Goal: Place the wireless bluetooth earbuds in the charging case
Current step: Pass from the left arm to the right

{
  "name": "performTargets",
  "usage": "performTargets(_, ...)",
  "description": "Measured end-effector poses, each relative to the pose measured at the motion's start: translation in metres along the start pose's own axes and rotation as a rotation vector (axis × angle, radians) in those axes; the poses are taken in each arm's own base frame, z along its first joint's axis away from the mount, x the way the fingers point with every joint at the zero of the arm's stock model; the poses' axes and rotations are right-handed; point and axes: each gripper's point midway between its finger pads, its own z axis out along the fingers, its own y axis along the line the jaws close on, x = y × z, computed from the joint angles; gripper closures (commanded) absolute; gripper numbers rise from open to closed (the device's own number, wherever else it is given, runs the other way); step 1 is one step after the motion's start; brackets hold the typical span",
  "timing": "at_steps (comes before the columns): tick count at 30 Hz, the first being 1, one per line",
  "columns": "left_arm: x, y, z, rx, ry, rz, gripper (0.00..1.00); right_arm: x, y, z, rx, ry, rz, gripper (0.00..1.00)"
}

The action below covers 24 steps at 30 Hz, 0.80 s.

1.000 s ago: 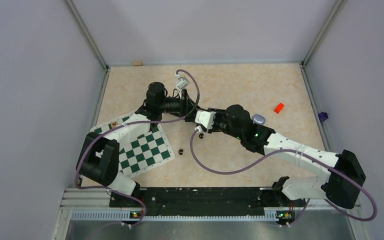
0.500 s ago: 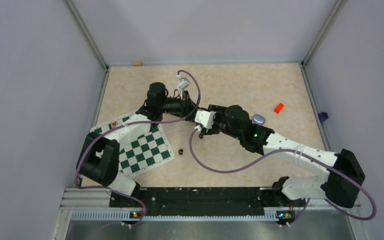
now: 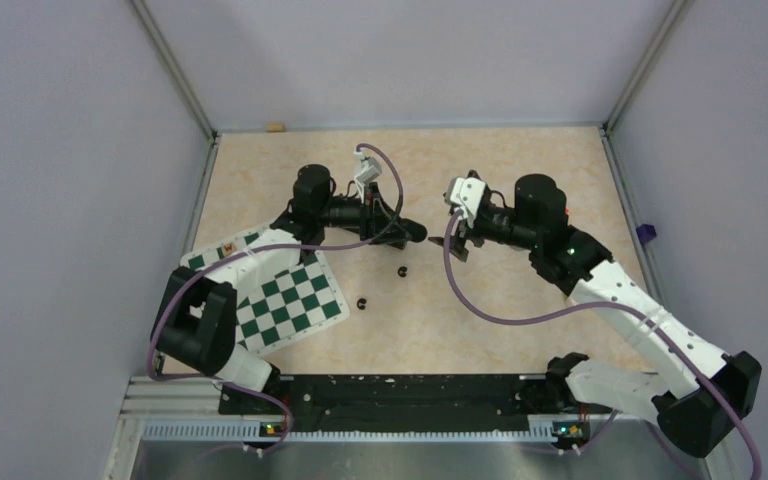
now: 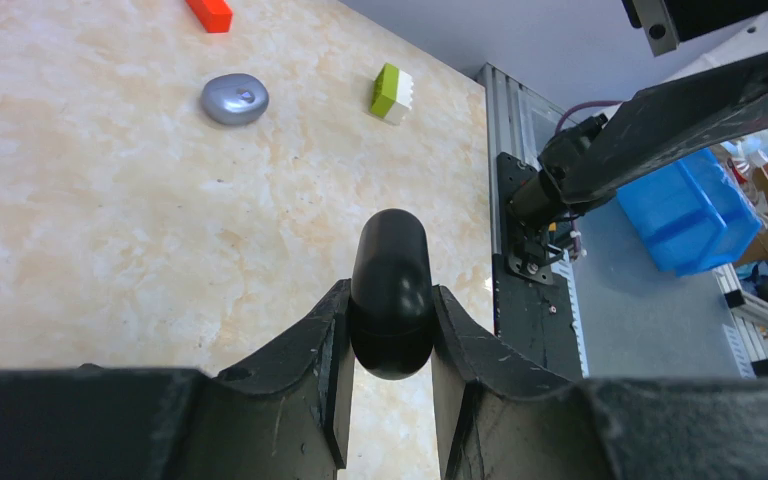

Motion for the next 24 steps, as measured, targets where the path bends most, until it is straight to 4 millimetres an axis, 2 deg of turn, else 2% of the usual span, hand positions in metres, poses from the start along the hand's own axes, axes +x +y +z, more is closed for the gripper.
performTargets(3, 0.004, -0.006, 0.003, 0.032, 0.017, 0.032, 1.0, -0.007, 0.007, -0.006, -0.066, -0.046, 0.046, 0.2)
performTargets(5, 0.009, -0.013, 0.006, 0.053, 0.034, 0.051, 1.0, -0.003, 0.017, -0.004, -0.13, -0.044, 0.083, 0.22)
performTargets(11, 0.022, -0.027, 0.01, 0.101, 0.082, 0.106, 1.0, 0.034, 0.046, 0.004, -0.315, 0.042, 0.231, 0.28)
performTargets(15, 0.031, -0.03, 0.011, 0.117, 0.108, 0.123, 1.0, 0.046, 0.062, 0.006, -0.39, 0.077, 0.291, 0.3)
performTargets(24, 0.047, -0.038, 0.013, 0.159, 0.163, 0.161, 1.0, 0.041, 0.073, 0.008, -0.489, 0.069, 0.346, 0.4)
